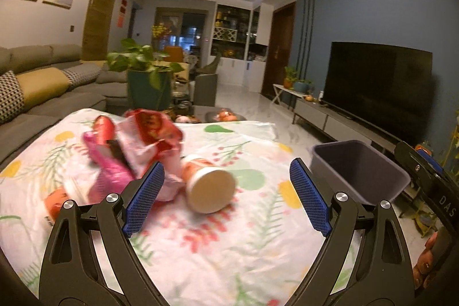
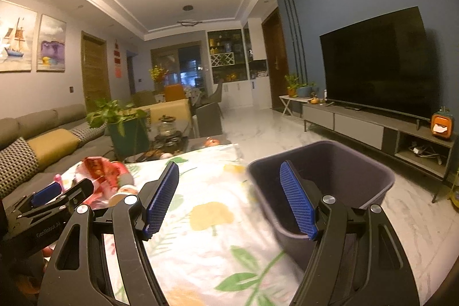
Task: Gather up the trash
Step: 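Move both grippers back toward the remaining trash on the table, then grasp the white-and-orange paper cup with the left gripper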
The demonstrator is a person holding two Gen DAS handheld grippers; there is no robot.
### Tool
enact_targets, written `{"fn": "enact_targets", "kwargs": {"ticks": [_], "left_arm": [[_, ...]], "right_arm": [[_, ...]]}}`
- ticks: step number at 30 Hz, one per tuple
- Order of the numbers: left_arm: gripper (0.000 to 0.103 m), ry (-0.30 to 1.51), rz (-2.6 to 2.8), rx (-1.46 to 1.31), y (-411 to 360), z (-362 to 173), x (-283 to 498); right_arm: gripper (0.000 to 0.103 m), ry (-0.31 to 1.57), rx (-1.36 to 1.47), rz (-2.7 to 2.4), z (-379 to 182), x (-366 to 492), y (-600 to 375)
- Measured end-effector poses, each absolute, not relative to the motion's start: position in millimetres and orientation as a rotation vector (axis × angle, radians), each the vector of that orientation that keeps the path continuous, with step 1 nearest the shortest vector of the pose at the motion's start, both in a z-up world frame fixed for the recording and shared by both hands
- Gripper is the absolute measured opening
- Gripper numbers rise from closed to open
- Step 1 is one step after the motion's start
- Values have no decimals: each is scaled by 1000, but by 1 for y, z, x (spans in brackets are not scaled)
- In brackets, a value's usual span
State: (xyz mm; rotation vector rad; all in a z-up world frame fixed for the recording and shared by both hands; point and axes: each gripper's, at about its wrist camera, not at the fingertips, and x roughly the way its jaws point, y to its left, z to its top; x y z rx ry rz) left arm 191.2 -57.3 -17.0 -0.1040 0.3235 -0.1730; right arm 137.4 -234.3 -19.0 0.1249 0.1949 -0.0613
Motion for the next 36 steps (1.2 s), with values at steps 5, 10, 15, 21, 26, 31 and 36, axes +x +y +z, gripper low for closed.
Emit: {"fn": "enact_targets", "kwargs": {"ticks": [5,10,15,21,26,31,36], "left_arm": [[88,321,-105,-93,-20,-27,180],[88,318,-25,-78,26,-39,169],[88,326,22,-127,77,-53,158],[88,360,7,-184,116,-65,159],[88,397,-38,-181,130,-72,168],[88,446,-93,-183,136,-80,184],[88,503,-158,-215,143,-87,200]], "right_arm": [[72,221,120,-26,-28,141,-211],[69,250,114,11,-36,148,-190],[67,284,105,57,-47,157,-164],[66,310,90,100,-55,162,-140],[65,327,85,134,-59,168,-122],[64,338,69,162,-62,173,-107],[64,349,64,188,-64,179,-97]]}}
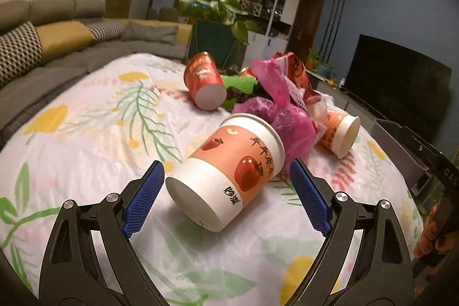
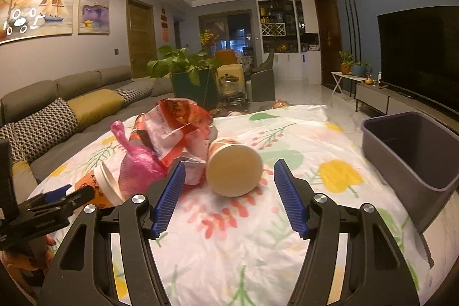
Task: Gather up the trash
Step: 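Grasp the white-and-orange paper cup with the left gripper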
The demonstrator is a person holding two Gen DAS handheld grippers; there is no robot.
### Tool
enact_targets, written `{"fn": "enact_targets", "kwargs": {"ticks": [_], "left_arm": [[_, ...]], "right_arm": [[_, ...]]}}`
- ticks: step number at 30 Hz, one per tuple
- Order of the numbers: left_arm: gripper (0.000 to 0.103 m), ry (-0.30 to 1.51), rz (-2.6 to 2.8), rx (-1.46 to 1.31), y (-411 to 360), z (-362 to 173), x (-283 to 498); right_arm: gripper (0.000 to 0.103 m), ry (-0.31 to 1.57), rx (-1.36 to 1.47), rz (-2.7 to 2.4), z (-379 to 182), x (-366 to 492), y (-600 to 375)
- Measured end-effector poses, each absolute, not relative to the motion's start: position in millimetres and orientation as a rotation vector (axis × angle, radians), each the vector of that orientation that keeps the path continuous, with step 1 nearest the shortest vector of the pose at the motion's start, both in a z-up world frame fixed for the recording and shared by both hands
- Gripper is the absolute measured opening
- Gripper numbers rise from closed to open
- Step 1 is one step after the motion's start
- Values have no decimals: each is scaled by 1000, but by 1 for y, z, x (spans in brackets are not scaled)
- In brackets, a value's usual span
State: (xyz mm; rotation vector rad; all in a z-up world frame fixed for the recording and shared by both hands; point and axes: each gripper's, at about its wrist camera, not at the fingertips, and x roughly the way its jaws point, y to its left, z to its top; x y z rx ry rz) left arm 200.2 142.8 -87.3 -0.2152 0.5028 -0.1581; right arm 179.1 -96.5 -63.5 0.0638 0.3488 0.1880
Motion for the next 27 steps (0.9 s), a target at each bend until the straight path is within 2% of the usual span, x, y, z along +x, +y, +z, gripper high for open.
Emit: {"fn": "enact_targets", "kwargs": {"ticks": [1,3,5,16,27], "left_arm": [[88,515,-169,-223,144,-89,203],[81,528,-201,-240,145,-92,206],[66,544,-224,-244,144,-95,209],[59,527,-248,-269,149,-98,205],[59,431,-108,-315,181,-79,181]], "right_arm": [[64,351,61,195,-64,181,-93],[63,355,51,207,-65,183,-87],[63,361,45,221,-67,184,-81],[62,379,7,281,-73,192,-49],[57,414,-3,375,-79,216,-4]]}}
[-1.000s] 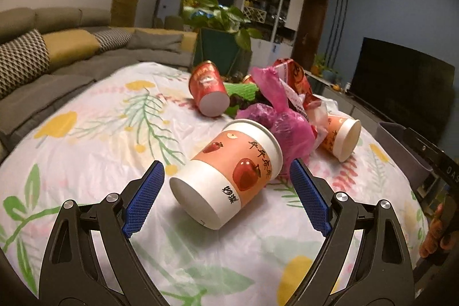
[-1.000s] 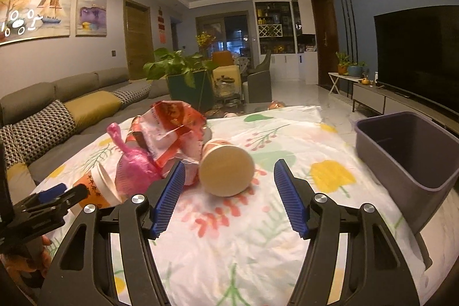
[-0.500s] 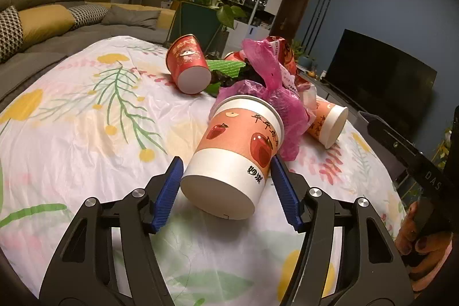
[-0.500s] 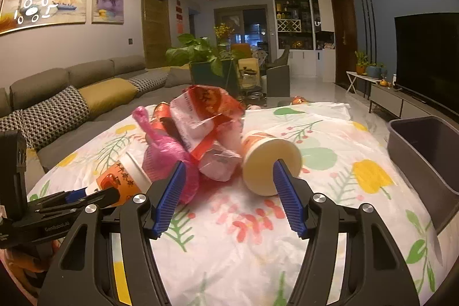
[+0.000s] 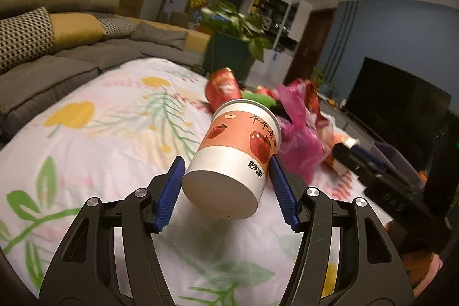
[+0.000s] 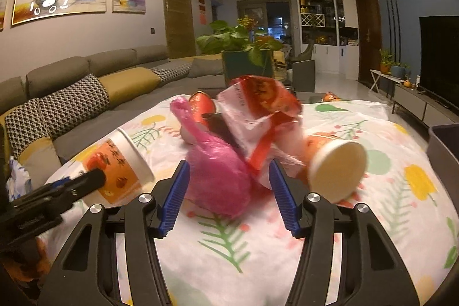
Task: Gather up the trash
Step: 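Grasp the white-and-orange paper cup with the left gripper, then carry the paper cup and pink bag over the grey bin with both grippers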
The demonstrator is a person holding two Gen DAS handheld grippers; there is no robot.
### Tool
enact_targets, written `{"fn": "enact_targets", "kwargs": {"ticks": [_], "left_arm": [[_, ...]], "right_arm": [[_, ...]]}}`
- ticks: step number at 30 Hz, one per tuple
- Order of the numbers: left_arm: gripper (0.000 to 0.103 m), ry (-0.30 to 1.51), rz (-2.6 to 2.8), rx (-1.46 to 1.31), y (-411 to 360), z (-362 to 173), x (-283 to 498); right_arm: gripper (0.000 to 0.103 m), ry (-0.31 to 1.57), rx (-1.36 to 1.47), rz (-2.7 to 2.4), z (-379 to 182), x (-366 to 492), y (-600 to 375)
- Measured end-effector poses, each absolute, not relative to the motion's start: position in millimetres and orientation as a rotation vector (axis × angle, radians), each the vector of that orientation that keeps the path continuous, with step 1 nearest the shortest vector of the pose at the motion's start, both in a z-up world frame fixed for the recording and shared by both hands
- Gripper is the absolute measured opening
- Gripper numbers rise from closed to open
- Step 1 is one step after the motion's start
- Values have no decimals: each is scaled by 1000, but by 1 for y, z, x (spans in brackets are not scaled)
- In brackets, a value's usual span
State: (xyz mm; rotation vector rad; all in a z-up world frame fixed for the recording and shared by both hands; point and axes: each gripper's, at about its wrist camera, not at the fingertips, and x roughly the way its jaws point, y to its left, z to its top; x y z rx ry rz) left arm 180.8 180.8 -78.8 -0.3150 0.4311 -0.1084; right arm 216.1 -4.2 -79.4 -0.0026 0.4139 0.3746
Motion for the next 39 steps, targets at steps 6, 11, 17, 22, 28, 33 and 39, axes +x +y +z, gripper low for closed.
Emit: {"fn": "enact_targets", "kwargs": {"ticks": [6,11,17,22,28,33,39], "left_arm": [[59,420,-81,-317,191,-77,181],[59,422,-85,-328,192,-79,180],[59,426,-84,-328,191,-79,178],[59,418,-77,-328,190,-75,174],[59,397,-80,-312,180,-65,167],[59,377,-101,-287,160,-52,161],[59,357,-142,-257,130,-37,158]], "right_arm": [[54,449,-8,402,-84,234,12],[44,521,-29,423,-92,246,23],[10,533,-18,477,-92,241,19],[6,481,-22,509,-83,215,10],[6,421,9,503,-64,185,-18],[6,369,32,473,-46,165,-45],[6,317,42,416,-28,149,-74]]}}
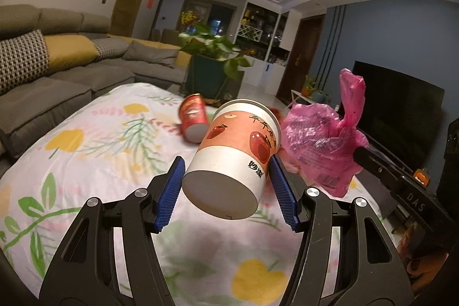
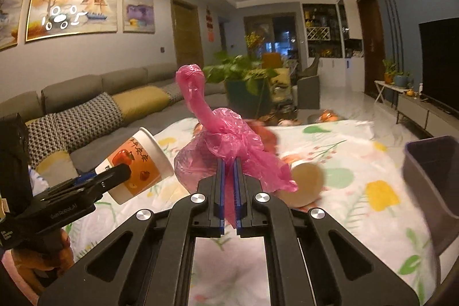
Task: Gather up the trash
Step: 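Carry the paper cup and pink bag over the grey bin with both grippers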
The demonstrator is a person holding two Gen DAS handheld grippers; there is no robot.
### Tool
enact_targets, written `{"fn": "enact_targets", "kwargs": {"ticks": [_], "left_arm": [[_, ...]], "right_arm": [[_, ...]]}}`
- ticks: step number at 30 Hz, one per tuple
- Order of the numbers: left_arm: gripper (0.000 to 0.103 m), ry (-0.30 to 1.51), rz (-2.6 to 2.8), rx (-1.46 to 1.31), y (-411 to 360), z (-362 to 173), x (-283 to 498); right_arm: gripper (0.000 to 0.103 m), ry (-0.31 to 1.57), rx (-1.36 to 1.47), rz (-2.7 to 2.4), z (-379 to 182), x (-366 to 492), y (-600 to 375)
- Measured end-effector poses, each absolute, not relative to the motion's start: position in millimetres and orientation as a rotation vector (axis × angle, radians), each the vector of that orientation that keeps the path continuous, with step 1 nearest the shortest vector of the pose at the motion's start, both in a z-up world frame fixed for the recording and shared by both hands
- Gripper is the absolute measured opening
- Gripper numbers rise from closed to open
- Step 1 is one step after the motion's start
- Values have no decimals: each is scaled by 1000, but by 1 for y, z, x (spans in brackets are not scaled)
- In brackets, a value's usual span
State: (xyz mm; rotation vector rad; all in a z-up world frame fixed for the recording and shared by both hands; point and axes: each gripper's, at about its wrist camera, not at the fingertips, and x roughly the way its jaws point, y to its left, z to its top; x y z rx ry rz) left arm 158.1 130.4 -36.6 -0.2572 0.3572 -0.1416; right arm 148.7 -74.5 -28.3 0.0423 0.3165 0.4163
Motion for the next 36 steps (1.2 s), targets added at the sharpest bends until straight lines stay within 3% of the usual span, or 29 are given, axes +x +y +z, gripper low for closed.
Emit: {"fn": "enact_targets", "kwargs": {"ticks": [36], "left_arm": [[59,282,-337,-104,-57,14,195]], "right_arm": [[6,159,81,70,7,115,-236]]}}
